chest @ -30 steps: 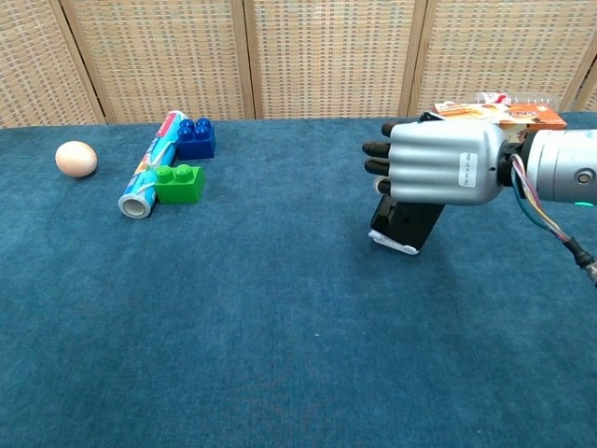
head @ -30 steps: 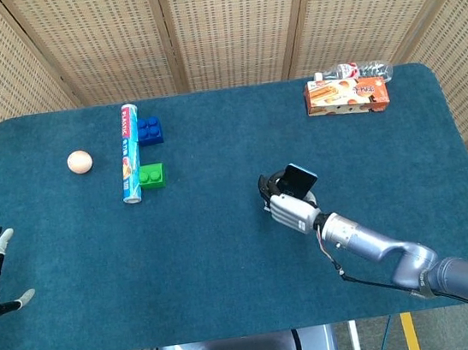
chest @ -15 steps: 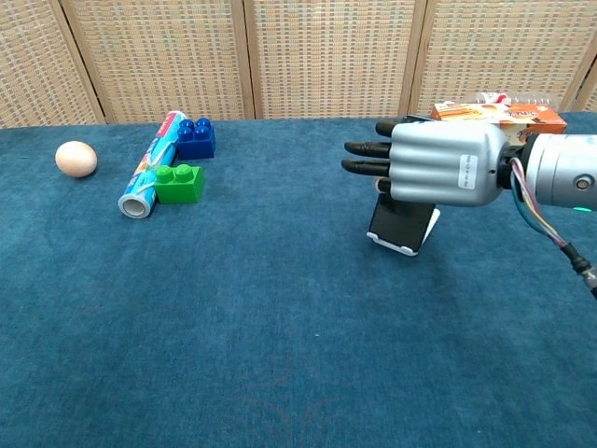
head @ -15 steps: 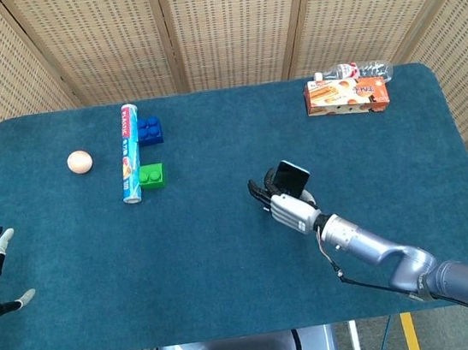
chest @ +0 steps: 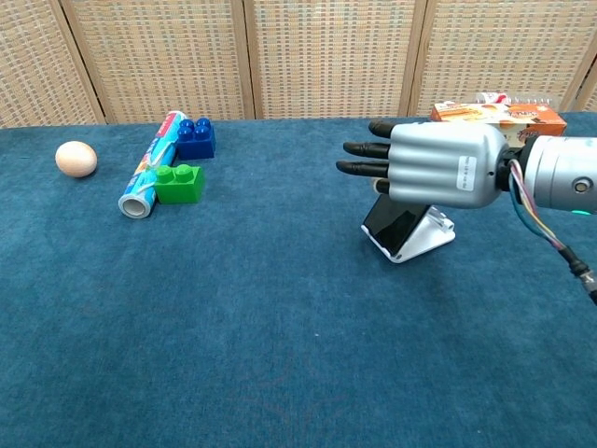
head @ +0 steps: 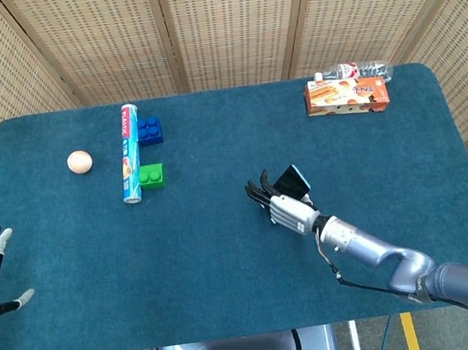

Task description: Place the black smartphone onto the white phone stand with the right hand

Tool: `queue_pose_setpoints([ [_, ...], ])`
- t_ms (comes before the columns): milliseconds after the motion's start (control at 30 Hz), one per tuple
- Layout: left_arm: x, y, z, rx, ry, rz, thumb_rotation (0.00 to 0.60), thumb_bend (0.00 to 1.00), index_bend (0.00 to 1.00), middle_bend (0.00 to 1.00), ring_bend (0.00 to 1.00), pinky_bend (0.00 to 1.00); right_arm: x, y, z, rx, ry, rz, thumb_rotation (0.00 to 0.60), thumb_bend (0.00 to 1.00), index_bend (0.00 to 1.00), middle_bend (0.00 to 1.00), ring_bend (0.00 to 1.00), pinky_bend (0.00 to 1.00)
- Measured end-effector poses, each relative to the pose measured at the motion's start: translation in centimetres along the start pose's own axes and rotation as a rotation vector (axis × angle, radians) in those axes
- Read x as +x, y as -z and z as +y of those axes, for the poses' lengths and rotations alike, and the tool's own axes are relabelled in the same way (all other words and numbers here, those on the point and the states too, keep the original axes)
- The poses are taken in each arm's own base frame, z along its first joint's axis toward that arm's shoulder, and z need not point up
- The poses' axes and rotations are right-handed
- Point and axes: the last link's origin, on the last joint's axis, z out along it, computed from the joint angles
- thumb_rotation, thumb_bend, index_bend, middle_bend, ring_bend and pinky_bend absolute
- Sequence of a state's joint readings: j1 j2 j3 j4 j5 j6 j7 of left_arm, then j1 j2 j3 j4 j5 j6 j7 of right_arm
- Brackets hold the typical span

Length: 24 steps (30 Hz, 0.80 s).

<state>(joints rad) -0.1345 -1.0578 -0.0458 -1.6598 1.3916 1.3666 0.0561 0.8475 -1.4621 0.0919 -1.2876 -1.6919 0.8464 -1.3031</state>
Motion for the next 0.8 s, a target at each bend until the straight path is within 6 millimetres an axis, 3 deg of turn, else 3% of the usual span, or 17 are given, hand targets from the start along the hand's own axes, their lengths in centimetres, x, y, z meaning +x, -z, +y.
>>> queue_pose_setpoints([
  [200,0.0,0.1,0.0,-0.003,0.0,-0.003,0.6,0.0,0.0,0.0,0.0,0.0,-0.1,0.8,0.3,-0.031,-0.014,-0.005,0.6,0.43,0.14,0.0,0.0,0.17],
  [400,0.1,0.2,0.0,-0.012,0.003,0.002,0.6,0.0,0.0,0.0,0.0,0.0,0.6,3.3,1.9,-0.123,-0.11,0.002,0.6,0.42,0.12,0.0,0.0,0.17],
  [667,0.3,0.8,0.1,-0.03,0.013,0.017,0.6,0.0,0.0,0.0,0.0,0.0,0.6,10.8,4.7,-0.354,-0.42,-0.005,0.6,0.38,0.12,0.0,0.0,0.17],
  [733,0.4,1.0,0.1,-0.039,0.013,0.02,0.6,0.0,0.0,0.0,0.0,0.0,0.2,13.3,5.0,-0.42,-0.509,-0.017,0.6,0.3,0.12,0.0,0.0,0.17],
  [800,0.5,1.2,0.2,-0.049,0.012,0.028,0.6,0.0,0.0,0.0,0.0,0.0,-0.2,15.3,5.0,-0.482,-0.602,-0.029,0.6,0.15,0.11,0.0,0.0,0.15],
])
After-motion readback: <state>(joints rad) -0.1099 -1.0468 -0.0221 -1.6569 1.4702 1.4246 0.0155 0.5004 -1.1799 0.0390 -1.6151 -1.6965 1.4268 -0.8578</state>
